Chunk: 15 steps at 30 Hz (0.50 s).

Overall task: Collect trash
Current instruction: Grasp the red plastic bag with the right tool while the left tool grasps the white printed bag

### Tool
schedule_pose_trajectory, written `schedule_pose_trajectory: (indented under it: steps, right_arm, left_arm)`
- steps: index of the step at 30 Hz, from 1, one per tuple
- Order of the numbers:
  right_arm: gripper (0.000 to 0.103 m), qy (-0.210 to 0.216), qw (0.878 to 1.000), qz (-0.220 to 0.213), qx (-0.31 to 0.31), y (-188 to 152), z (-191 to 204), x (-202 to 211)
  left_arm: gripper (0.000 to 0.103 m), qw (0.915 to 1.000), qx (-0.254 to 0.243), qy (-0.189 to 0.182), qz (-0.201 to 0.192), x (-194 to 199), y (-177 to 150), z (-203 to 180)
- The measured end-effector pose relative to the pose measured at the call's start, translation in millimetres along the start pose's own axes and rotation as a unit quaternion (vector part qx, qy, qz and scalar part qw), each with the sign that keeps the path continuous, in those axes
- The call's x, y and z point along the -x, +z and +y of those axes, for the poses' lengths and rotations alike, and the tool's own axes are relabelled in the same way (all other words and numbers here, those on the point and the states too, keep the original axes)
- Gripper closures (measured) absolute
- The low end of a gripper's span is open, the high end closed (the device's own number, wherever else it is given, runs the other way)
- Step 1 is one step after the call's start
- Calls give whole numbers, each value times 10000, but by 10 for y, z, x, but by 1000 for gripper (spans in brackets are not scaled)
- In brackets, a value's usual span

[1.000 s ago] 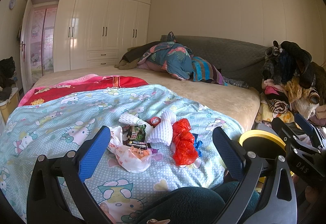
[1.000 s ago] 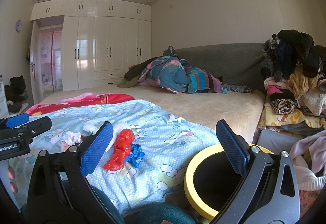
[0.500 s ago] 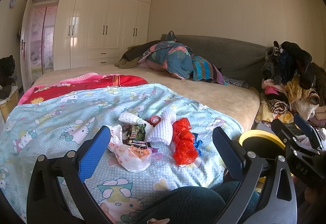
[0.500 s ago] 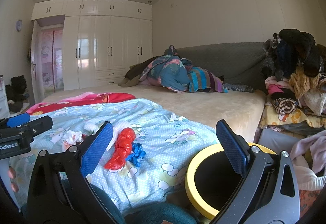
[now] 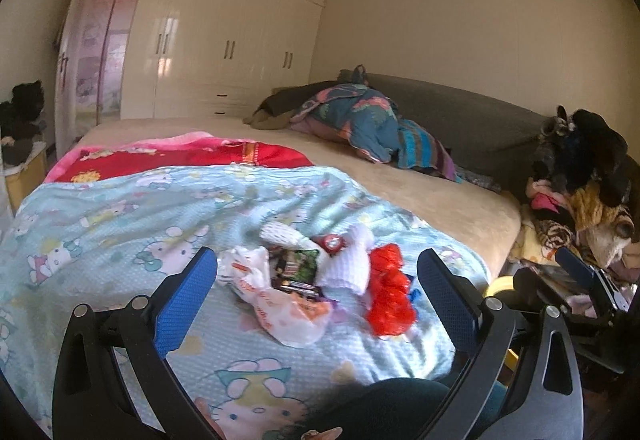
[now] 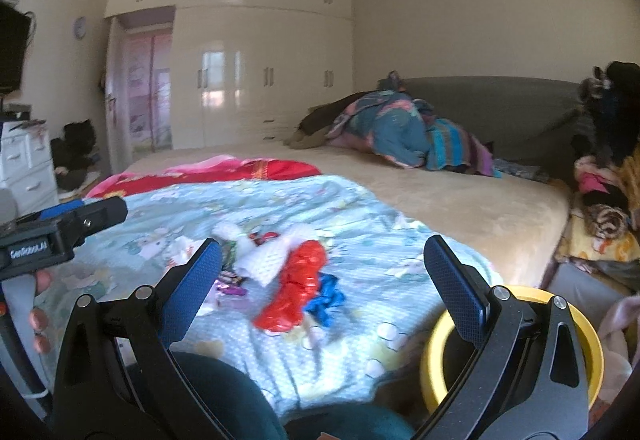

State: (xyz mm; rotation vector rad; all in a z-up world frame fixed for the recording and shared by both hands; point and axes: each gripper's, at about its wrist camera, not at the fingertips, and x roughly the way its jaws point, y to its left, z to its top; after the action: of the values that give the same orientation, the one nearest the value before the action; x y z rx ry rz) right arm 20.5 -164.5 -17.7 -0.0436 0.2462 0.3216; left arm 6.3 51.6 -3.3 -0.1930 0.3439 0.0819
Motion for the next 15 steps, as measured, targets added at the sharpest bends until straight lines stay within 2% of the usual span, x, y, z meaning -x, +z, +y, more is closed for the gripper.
schedule_pose_trajectory:
  steps: [8, 11, 15]
  right_arm:
    - [10, 458, 9984, 204, 269, 86, 255, -228]
    - [10, 519, 9977, 130, 414, 130, 298, -279]
    - [10, 553, 9974, 266, 382, 173, 242, -441]
  left_arm:
    - [6, 9989, 144, 442, -54, -46, 115, 264]
    - [6, 9982, 228, 547, -126, -49, 131, 393]
    - [6, 9968, 282, 721, 189, -196, 134, 523]
